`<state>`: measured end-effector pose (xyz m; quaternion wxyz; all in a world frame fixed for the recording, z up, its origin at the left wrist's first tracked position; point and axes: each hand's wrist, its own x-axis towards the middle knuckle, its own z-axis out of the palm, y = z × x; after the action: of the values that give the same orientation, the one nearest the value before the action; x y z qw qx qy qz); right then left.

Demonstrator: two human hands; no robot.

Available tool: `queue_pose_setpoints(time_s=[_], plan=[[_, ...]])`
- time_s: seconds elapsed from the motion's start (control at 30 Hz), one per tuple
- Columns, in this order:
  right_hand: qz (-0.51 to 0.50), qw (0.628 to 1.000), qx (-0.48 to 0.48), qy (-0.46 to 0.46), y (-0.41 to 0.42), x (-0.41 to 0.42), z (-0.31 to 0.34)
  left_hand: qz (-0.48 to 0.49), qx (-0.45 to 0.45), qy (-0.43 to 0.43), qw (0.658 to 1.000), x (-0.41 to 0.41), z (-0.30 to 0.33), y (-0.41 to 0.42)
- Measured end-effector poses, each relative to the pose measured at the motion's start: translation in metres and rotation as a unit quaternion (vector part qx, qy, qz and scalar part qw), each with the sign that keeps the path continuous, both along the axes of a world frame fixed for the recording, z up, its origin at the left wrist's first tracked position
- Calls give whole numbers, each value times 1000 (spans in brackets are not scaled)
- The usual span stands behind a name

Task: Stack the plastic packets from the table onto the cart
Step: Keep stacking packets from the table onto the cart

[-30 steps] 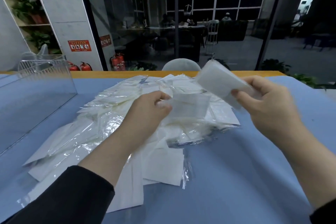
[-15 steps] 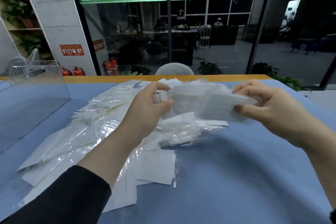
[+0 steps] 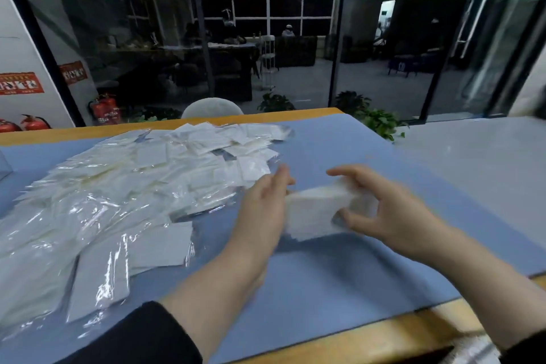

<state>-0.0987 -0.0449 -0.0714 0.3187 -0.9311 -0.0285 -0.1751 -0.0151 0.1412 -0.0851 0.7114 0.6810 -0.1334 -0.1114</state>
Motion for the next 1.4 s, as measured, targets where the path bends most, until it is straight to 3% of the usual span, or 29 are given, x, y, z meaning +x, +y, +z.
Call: queue_pose_setpoints(time_s=[0.07, 0.17, 0.3, 0.6, 0.7, 0.8, 0.87, 0.93, 1.03, 1.1, 1.4], plan=[[5, 1000, -16, -12, 0, -8, -15, 44, 42, -45, 997, -12, -12, -14], [-29, 998, 39, -49, -5, -15, -36, 83, 28, -76, 993, -14, -20, -24], [-43, 996, 52, -58, -7, -14, -46, 54, 75, -147, 985, -19, -24, -31], [-13, 997, 69, -28, -6, -11, -42, 99, 24, -106, 989, -14, -26, -45], [-21, 995, 89, -30, -7, -8, -42, 91, 61, -106, 988, -10, -27, -50], [-25, 998, 48, -21, -13, -7, -42, 88, 74, -114, 987, -10, -25, -49], [-26, 999, 18, -16, -17, -8, -39, 46, 68, -99, 992, -10, -18, -44], [-29, 999, 6, -21, -22, -11, -34, -45, 122, -125, 984, -6, -11, -31], [-38, 999, 0, -37, -31, -22, -26, -179, 262, -231, 920, 4, -4, -10], [-43, 999, -11, -27, -37, -32, -21, -188, 295, -285, 892, 3, 2, -13], [-163, 982, -97, 23, -97, -148, 38, -241, 221, -362, 873, -57, 34, -123]])
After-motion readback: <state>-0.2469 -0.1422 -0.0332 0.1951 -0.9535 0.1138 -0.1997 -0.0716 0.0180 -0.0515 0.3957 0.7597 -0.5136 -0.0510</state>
